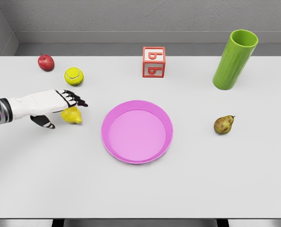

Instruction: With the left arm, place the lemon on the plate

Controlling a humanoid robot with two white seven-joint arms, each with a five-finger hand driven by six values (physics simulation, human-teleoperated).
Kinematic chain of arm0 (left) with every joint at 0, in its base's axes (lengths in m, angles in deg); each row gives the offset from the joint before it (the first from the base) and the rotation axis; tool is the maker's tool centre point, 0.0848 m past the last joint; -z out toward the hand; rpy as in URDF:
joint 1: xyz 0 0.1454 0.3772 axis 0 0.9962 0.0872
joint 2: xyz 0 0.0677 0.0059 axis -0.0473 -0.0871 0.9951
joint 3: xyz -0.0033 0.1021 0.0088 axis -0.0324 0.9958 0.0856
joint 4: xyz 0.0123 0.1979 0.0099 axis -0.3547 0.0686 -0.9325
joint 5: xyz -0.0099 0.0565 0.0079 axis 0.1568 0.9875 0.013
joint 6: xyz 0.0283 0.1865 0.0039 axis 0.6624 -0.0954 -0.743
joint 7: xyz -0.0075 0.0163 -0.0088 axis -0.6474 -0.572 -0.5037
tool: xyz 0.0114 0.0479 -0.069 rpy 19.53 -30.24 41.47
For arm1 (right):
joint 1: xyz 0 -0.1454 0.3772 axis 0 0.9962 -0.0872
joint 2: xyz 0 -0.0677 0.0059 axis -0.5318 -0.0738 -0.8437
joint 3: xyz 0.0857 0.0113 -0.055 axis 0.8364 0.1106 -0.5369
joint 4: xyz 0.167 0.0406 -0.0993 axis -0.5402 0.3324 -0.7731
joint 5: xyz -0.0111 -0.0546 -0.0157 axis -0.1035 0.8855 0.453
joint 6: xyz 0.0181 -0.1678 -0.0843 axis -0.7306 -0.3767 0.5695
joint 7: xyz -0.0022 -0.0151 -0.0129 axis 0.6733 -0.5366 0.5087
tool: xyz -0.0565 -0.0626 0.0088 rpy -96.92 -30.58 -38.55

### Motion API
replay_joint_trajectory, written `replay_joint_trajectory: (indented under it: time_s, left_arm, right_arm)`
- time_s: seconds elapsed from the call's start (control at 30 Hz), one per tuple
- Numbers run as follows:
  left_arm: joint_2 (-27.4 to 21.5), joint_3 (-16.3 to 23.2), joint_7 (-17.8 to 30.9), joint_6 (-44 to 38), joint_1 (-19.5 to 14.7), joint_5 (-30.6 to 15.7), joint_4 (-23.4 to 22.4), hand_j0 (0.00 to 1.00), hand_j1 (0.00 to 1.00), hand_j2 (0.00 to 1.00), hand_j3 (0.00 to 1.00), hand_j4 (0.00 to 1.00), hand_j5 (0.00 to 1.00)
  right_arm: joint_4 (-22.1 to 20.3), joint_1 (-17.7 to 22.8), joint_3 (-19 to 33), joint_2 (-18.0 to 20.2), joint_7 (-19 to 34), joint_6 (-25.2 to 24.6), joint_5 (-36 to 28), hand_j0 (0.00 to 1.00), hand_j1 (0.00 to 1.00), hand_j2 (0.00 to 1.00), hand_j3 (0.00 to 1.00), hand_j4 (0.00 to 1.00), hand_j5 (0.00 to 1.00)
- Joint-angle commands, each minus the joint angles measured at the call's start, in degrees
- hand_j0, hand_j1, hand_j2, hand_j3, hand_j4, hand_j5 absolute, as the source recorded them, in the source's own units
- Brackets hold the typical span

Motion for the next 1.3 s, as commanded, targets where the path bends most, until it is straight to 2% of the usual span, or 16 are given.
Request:
replay_joint_trajectory:
  time_s: [0.0,0.47,0.53,0.83,0.97,1.03,1.23,1.27]
  left_arm:
    - [0.12,0.41,-0.03,-0.15,0.00,0.07,-0.29,0.95,0.95,0.95,0.95,0.95,0.95]
    - [4.60,0.41,-0.03,-0.15,-1.41,6.66,-1.26,0.97,0.97,0.97,0.97,0.97,0.97]
    - [5.83,0.41,-0.03,-0.15,-1.93,7.98,-3.90,0.97,0.97,0.97,0.97,0.97,0.97]
    - [5.92,0.41,-0.03,-0.15,-3.16,8.94,-7.50,0.96,0.96,0.96,0.96,0.96,0.96]
    - [6.45,0.50,-0.03,-0.15,-3.60,9.04,-7.50,0.92,0.92,0.92,0.92,0.92,0.92]
    - [6.45,0.85,-0.03,-0.15,-3.95,8.95,-7.24,0.86,0.86,0.86,0.86,0.86,0.86]
    - [6.01,2.08,-0.03,-0.15,-4.66,8.33,-6.89,0.87,0.87,0.87,0.87,0.87,0.87]
    - [5.92,3.23,-0.03,-0.15,-5.01,8.33,-6.89,0.87,0.87,0.87,0.87,0.87,0.87]
  right_arm:
    - [0.00,0.00,0.01,0.00,0.00,0.00,-0.03,1.00,1.00,1.00,1.00,1.00,1.00]
    - [0.00,0.00,0.01,0.00,0.00,0.00,-0.03,1.00,1.00,1.00,1.00,1.00,1.00]
    - [0.00,0.00,0.01,0.00,0.00,0.00,-0.03,1.00,1.00,1.00,1.00,1.00,1.00]
    - [0.00,0.00,0.01,0.00,0.00,0.00,-0.03,1.00,1.00,1.00,1.00,1.00,1.00]
    - [0.00,0.00,0.01,0.00,0.00,0.00,-0.03,1.00,1.00,1.00,1.00,1.00,1.00]
    - [0.00,0.00,0.01,0.00,0.00,0.00,-0.03,1.00,1.00,1.00,1.00,1.00,1.00]
    - [0.00,0.00,0.01,0.00,0.00,0.00,-0.03,1.00,1.00,1.00,1.00,1.00,1.00]
    - [0.00,0.00,0.01,0.00,0.00,0.00,-0.03,1.00,1.00,1.00,1.00,1.00,1.00]
